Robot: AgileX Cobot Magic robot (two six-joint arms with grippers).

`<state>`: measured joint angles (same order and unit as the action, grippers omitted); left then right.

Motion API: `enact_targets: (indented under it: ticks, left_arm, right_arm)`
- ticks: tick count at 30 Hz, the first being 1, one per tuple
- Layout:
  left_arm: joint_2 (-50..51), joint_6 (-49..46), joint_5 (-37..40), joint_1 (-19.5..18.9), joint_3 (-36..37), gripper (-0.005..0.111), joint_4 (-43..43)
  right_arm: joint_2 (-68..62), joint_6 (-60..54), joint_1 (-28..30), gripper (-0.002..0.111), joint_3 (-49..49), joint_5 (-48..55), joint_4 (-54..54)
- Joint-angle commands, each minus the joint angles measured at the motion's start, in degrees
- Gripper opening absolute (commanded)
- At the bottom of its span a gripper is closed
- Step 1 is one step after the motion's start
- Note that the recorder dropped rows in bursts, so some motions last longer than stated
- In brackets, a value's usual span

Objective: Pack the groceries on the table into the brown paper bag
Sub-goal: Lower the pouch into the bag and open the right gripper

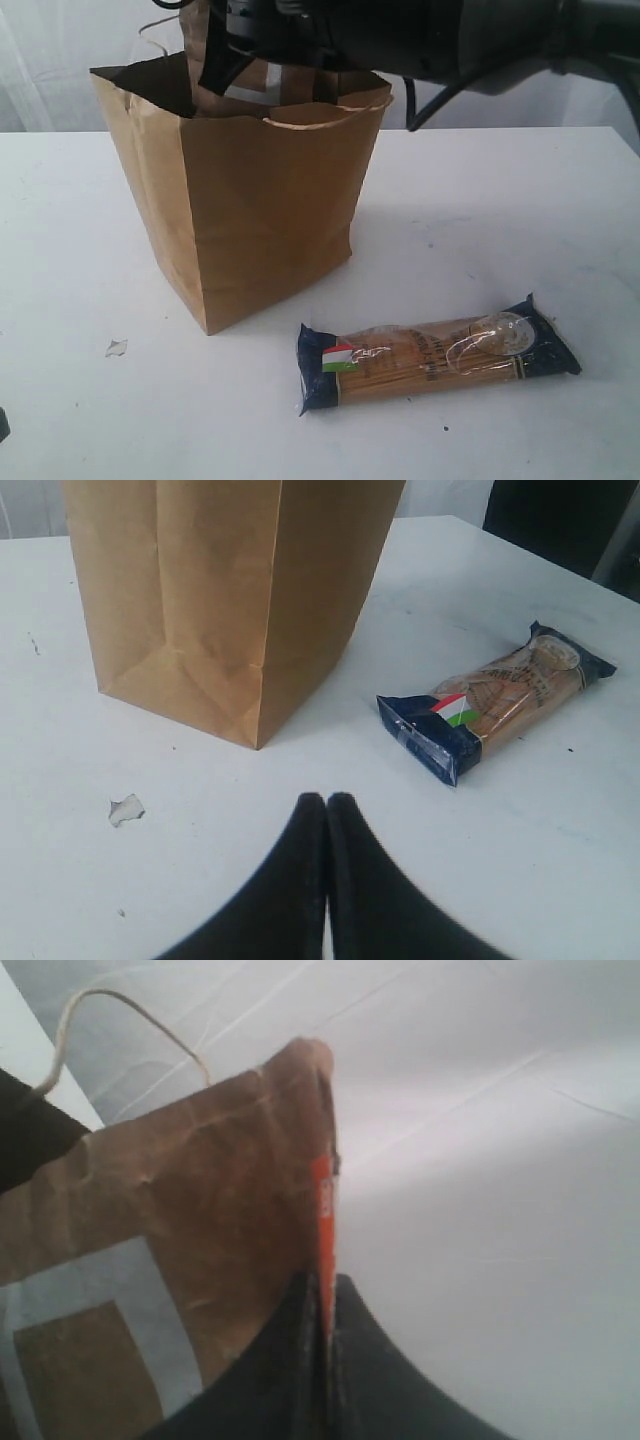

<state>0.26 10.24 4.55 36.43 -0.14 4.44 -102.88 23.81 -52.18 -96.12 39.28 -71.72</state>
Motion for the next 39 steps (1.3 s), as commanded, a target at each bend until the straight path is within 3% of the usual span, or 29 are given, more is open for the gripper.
enact_targets:
  ticks: [1, 20, 23, 27, 29, 39]
  left_arm:
    - [-0.3, 0.0, -0.2, 0.3, 0.1, 0.000, 0.4]
    - [-0.3, 0.0, -0.2, 0.3, 0.1, 0.000, 0.4]
    - [-0.3, 0.0, -0.2, 0.3, 0.1, 0.000, 0.4]
    - [-0.3, 0.0, -0.2, 0.3, 0.1, 0.000, 0.4]
    - [-0.3, 0.0, -0.2, 0.3, 0.1, 0.000, 0.4]
    - [-0.3, 0.0, -0.2, 0.3, 0.1, 0.000, 0.4]
  right_arm:
    - [0.9, 0.5, 0.0, 0.000, -0.5, -6.1, 3.5]
    - [-2.2, -7.5, -1.4, 0.002, -0.5, -4.5, 21.0]
    - [-2.2, -9.3, -1.4, 0.015, -0.5, -3.9, 23.0]
    - [-1.5, -11.2, -1.4, 0.048, -0.5, -3.4, 23.9]
    - [-0.6, -11.2, -1.4, 0.057, -0.5, -2.9, 23.9]
    - [2.3, -11.2, -1.4, 0.058, -0.5, 0.2, 23.1]
